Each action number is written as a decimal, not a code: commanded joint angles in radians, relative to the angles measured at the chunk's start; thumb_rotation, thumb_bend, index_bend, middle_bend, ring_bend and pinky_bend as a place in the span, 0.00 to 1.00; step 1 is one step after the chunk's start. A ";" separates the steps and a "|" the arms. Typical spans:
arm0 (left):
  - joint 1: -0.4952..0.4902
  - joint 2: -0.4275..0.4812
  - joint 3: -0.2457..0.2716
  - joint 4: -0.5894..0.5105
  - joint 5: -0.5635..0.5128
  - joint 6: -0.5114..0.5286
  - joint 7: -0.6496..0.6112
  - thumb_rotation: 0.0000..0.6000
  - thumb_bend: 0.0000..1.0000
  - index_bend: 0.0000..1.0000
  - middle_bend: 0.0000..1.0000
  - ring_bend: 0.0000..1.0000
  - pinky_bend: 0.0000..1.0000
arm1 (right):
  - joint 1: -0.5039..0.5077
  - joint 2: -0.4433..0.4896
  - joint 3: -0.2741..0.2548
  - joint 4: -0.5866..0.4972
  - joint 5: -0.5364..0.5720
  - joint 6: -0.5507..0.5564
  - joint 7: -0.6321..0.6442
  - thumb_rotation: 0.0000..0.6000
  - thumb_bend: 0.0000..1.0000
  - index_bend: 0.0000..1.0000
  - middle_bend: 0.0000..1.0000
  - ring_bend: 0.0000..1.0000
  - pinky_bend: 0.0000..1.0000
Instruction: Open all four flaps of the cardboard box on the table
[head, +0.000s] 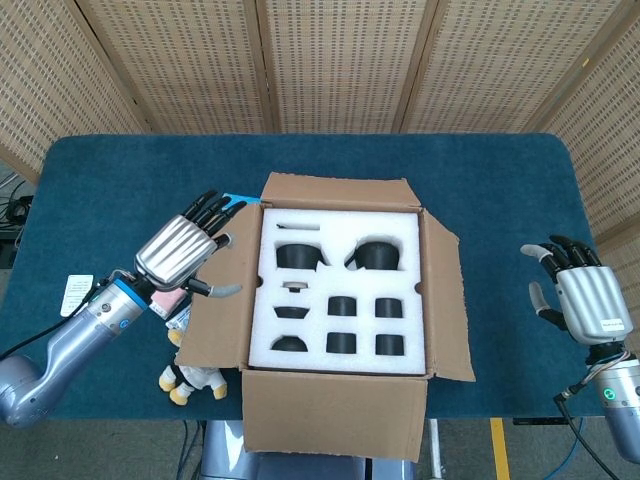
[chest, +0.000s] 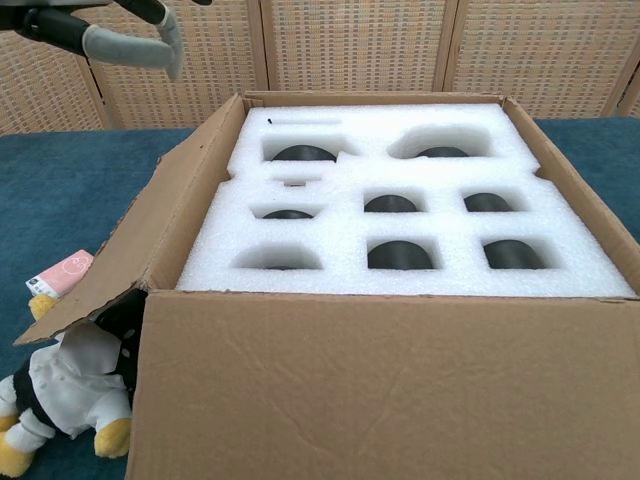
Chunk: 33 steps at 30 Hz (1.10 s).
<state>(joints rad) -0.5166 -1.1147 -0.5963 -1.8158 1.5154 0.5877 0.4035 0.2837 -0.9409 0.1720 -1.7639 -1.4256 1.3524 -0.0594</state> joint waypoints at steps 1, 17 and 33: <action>-0.017 -0.023 0.062 0.055 0.043 0.106 -0.100 0.00 0.15 0.39 0.00 0.00 0.00 | 0.000 -0.002 0.000 0.001 0.002 -0.001 0.000 1.00 0.54 0.25 0.31 0.17 0.19; 0.023 0.030 0.184 0.067 -0.004 0.331 -0.325 0.00 0.14 0.39 0.00 0.00 0.00 | 0.002 -0.014 -0.007 0.000 0.033 -0.028 -0.010 1.00 0.54 0.21 0.28 0.13 0.19; 0.133 0.126 0.334 0.037 0.059 0.525 -0.327 0.00 0.15 0.39 0.00 0.00 0.00 | 0.012 -0.019 -0.015 -0.025 0.093 -0.081 -0.048 1.00 0.53 0.13 0.22 0.08 0.18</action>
<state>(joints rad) -0.3967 -1.0000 -0.2756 -1.7714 1.5654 1.0973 0.0697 0.2957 -0.9603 0.1576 -1.7857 -1.3346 1.2722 -0.1033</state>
